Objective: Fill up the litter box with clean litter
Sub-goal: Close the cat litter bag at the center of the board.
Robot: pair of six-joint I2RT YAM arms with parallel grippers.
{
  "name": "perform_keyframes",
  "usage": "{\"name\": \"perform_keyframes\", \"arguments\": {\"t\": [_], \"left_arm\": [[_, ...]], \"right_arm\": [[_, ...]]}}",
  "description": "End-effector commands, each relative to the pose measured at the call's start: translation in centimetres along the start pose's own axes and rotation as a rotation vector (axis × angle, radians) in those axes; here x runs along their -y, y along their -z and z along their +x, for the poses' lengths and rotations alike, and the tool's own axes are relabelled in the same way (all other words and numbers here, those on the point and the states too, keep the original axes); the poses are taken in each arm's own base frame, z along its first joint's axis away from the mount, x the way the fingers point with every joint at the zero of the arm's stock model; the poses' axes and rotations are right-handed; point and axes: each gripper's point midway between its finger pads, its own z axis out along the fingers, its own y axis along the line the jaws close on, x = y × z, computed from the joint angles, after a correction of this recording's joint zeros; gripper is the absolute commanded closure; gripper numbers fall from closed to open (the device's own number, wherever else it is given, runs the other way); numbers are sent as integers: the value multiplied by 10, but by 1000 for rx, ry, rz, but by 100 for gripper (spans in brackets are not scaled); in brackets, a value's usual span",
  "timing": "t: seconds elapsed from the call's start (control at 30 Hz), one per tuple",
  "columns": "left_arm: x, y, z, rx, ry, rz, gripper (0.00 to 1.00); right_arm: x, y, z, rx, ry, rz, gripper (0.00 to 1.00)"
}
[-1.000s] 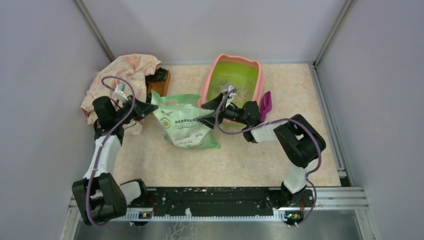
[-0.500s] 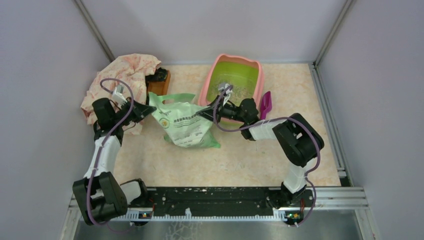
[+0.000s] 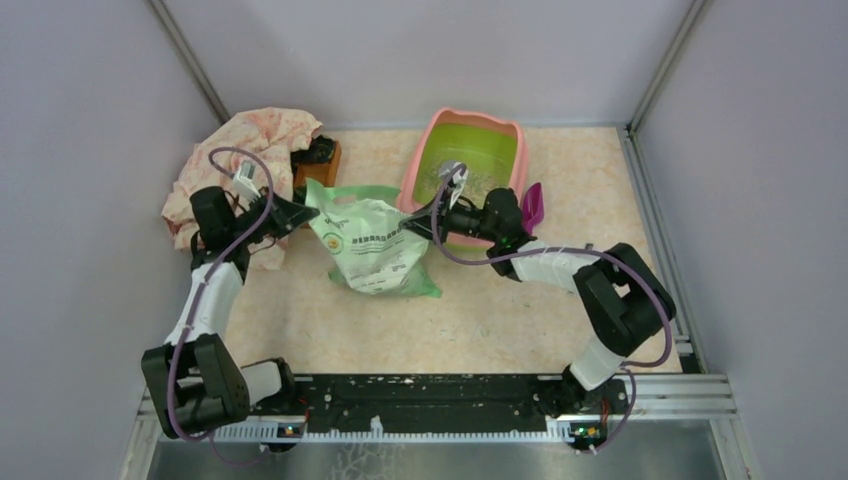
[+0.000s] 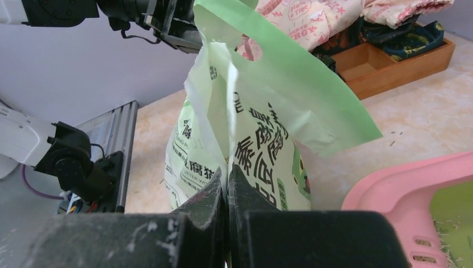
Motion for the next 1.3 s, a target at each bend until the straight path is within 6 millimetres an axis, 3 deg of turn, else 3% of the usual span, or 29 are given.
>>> {"name": "perform_keyframes", "arguments": {"t": [0.0, 0.17, 0.4, 0.67, 0.83, 1.13, 1.27], "left_arm": [[15, -11, 13, -64, -31, 46, 100], [18, -15, 18, -71, -39, 44, 100], [9, -11, 12, -39, -88, -22, 100], [-6, -3, 17, -58, -103, -101, 100], [-4, 4, 7, -39, -148, -151, 100], [36, 23, -28, 53, -260, -147, 100], [47, 29, -34, 80, -289, -135, 99]], "right_arm": [[-18, 7, -46, 97, 113, -35, 100], [-19, 17, -37, 88, 106, -19, 100], [-22, 30, -23, 75, 98, -1, 100], [-31, 42, -16, 54, 105, -8, 100], [-35, 47, -10, 9, 131, 2, 100], [-41, 40, -11, -75, 205, -16, 100], [-44, 42, -12, -70, 220, -22, 100]]}}
